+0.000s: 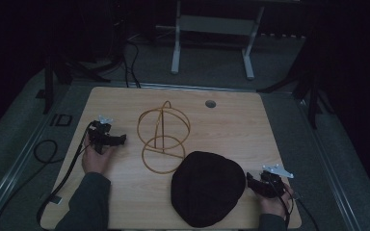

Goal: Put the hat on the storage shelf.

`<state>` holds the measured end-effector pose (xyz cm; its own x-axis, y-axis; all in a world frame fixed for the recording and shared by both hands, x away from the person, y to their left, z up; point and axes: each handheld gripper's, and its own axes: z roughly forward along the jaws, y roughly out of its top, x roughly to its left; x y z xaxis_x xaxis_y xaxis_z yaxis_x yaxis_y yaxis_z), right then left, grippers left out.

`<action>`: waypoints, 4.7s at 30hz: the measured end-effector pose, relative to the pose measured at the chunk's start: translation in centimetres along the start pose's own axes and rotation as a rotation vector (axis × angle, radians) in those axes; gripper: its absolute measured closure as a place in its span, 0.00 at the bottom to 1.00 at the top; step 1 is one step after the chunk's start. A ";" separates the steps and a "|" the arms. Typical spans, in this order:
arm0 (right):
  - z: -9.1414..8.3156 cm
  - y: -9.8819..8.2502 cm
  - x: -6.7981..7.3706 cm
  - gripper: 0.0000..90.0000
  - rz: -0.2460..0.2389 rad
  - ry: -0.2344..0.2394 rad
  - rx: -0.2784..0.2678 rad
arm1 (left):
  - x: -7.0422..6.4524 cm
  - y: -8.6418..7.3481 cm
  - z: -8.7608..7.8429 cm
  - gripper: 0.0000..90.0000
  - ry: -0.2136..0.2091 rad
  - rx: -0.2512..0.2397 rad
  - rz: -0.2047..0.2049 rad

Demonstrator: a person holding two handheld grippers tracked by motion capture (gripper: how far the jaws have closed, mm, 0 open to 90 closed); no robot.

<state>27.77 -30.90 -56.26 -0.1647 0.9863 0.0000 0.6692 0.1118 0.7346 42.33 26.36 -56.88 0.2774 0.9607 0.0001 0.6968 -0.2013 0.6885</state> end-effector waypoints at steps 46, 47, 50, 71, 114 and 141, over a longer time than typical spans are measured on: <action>-5.8 4.5 4.7 0.45 -0.184 0.234 0.006 | 0.0 0.0 0.0 0.03 0.001 -0.001 -0.003; -5.8 4.6 4.9 0.45 -0.194 0.238 0.007 | 0.0 0.0 0.0 0.03 0.001 -0.002 -0.003; -5.4 4.9 5.5 0.44 -0.196 0.239 0.027 | 0.0 0.0 0.0 0.03 0.001 -0.002 -0.003; -1.7 5.2 8.4 0.51 -0.177 0.148 0.210 | 0.0 0.0 0.0 0.03 0.001 -0.002 -0.003; -3.0 10.1 5.2 0.89 -0.155 0.174 0.228 | 0.0 0.0 0.0 0.03 0.001 -0.002 -0.004; -4.6 15.8 1.6 0.89 -0.138 0.166 0.175 | 0.0 0.1 0.0 0.03 0.002 -0.001 -0.004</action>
<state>34.80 -28.08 -41.52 -0.3698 0.9286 0.0293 0.7445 0.2774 0.6072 42.38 26.32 -56.88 0.2731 0.9620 -0.0016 0.6975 -0.1968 0.6890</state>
